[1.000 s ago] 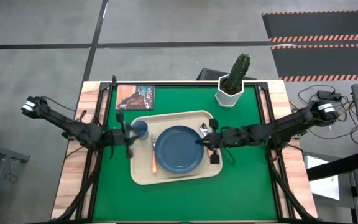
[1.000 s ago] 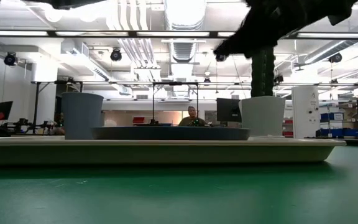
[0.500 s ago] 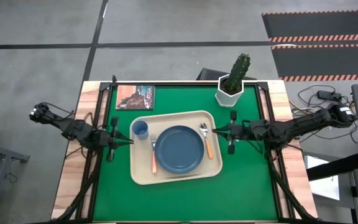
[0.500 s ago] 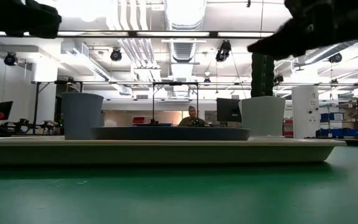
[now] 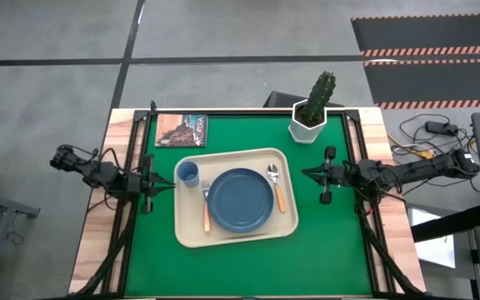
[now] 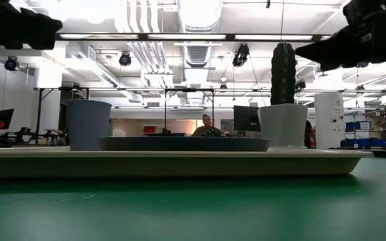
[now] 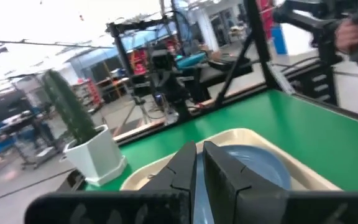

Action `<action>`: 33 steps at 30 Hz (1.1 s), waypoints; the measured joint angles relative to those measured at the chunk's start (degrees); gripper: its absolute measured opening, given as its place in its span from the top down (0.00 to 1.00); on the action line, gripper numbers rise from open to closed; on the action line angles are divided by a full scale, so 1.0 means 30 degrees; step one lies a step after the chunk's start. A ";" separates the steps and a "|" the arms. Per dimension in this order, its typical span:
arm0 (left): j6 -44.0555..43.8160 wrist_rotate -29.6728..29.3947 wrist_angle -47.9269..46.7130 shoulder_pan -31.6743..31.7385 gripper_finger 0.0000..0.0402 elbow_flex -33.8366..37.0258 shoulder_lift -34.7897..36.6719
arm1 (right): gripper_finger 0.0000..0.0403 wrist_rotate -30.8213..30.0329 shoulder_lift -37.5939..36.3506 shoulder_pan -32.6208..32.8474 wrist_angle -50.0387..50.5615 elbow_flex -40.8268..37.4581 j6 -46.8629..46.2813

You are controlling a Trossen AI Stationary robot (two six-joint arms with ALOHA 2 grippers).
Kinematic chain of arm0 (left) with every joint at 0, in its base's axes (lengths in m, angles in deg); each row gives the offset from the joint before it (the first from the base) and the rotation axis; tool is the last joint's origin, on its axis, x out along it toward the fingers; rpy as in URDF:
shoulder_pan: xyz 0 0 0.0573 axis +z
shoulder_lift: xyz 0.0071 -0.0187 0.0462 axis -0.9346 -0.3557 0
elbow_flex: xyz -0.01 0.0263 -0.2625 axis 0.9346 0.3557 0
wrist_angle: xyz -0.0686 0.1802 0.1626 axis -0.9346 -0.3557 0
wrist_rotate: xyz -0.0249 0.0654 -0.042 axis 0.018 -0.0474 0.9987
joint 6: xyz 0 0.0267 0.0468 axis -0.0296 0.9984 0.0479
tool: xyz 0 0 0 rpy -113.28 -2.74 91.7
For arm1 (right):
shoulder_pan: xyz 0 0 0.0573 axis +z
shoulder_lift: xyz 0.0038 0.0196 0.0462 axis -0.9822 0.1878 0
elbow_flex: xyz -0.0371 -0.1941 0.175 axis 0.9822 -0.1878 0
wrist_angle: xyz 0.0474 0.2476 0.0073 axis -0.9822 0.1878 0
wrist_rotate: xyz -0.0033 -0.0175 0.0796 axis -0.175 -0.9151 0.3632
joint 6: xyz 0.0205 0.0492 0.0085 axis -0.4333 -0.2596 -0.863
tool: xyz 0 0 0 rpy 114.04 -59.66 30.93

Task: Pick and place plate/cup/fork/spoon on tray
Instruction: Return to Home Position

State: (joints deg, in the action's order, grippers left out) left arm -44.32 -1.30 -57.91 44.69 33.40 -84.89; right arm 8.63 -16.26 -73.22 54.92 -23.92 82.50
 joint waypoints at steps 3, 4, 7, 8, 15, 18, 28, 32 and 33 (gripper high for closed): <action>-0.0036 -0.0370 0.0133 0.0007 0.97 0.0200 -0.0011 | 0.98 -0.0050 -0.1022 0.0000 0.0166 -0.0630 0.0604; -0.0039 -0.0370 0.0324 0.0007 0.97 0.0231 0.0046 | 0.98 -0.0320 -0.1316 0.0000 0.0149 -0.0834 0.0670; -0.0443 -0.0386 0.0995 0.0007 0.97 0.0564 0.0239 | 0.98 -0.1547 -0.2173 0.0000 0.0292 -0.1424 0.0020; -0.0734 -0.0395 0.1140 0.0007 0.97 0.0714 0.0279 | 0.98 -0.1578 -0.2392 -0.0014 0.0498 -0.1531 -0.0130; -0.2526 -0.0813 0.3402 0.0007 0.97 0.2302 0.0246 | 0.98 -0.1016 -0.3600 0.0000 0.1399 -0.1581 0.0792; -0.2573 -0.2128 0.4142 0.0000 0.97 0.2769 0.0217 | 0.98 -0.0084 -0.4206 0.0000 0.1398 -0.1588 0.1344; -0.3519 -0.3922 0.4159 0.0007 0.97 0.2783 0.0166 | 0.98 0.1547 -0.5443 0.0000 0.1712 -0.1588 0.2046; -0.3519 -0.3925 0.4156 0.0007 0.97 0.2790 -0.0107 | 0.98 0.3311 -0.5725 0.0000 0.2038 -0.1595 0.1842; -0.3519 -0.3918 0.4156 0.0007 0.97 0.2790 -0.0167 | 0.98 0.3600 -0.5779 0.0001 0.2102 -0.1595 0.1842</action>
State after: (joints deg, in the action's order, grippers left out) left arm -54.87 -13.05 -45.44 44.72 41.77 -85.39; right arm 19.43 -33.60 -73.22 61.23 -28.70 88.03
